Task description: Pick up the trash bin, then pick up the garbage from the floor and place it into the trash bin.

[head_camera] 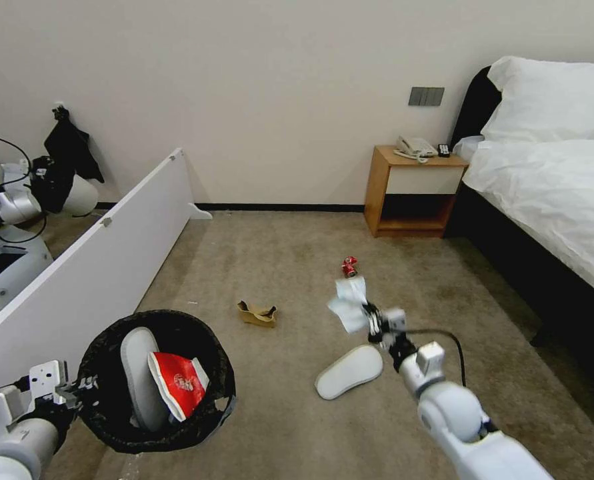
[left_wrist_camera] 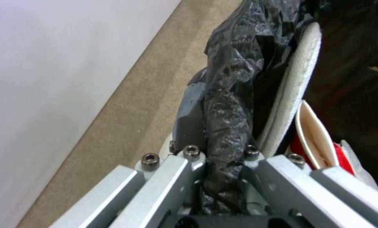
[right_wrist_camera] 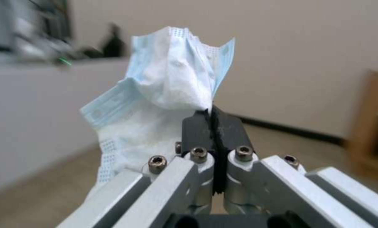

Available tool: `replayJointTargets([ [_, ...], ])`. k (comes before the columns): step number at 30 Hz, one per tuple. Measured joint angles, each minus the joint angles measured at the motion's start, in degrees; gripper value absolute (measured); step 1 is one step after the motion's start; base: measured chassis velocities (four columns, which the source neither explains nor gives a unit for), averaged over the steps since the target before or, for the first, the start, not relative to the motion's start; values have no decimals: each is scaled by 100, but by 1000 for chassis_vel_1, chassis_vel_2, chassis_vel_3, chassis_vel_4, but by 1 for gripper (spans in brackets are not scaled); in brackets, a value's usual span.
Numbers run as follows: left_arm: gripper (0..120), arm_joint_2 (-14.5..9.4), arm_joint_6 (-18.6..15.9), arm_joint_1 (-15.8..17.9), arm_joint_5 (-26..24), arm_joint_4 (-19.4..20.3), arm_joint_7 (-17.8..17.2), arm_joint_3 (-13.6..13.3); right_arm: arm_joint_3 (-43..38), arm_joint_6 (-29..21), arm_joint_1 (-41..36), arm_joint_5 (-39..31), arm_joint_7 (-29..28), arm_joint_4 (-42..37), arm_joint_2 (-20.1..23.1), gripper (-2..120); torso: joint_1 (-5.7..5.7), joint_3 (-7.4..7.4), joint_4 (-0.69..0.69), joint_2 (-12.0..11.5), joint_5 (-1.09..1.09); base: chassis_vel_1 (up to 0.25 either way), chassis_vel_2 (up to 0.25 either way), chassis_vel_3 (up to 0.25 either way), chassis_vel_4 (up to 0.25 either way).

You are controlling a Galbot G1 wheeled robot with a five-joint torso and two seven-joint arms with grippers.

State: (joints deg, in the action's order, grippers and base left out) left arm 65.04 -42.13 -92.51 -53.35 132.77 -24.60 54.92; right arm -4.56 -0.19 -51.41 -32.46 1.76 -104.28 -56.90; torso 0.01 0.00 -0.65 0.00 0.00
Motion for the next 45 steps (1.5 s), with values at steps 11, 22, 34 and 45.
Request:
replayJointTargets([
  [11,1,19,0,18,41,30,-27,-12,2012,-373,2534,-1799,6,-347,-540,0,0,0,2,0,-1,0,0,0,0],
  [22,1,74,0,-14,42,46,10,46,3368,-688,3013,-1946,-311,-26,-1400,0,0,0,1,0,-1,0,0,0,0],
  [34,1,147,0,83,99,33,5,2,3733,-706,2278,-1251,-389,546,-1278,0,0,0,1,0,0,0,0,0,0],
  [45,1,141,0,74,107,54,-3,-10,3769,-661,2139,-1084,-369,840,-1330,0,0,0,2,0,0,0,0,0,0],
])
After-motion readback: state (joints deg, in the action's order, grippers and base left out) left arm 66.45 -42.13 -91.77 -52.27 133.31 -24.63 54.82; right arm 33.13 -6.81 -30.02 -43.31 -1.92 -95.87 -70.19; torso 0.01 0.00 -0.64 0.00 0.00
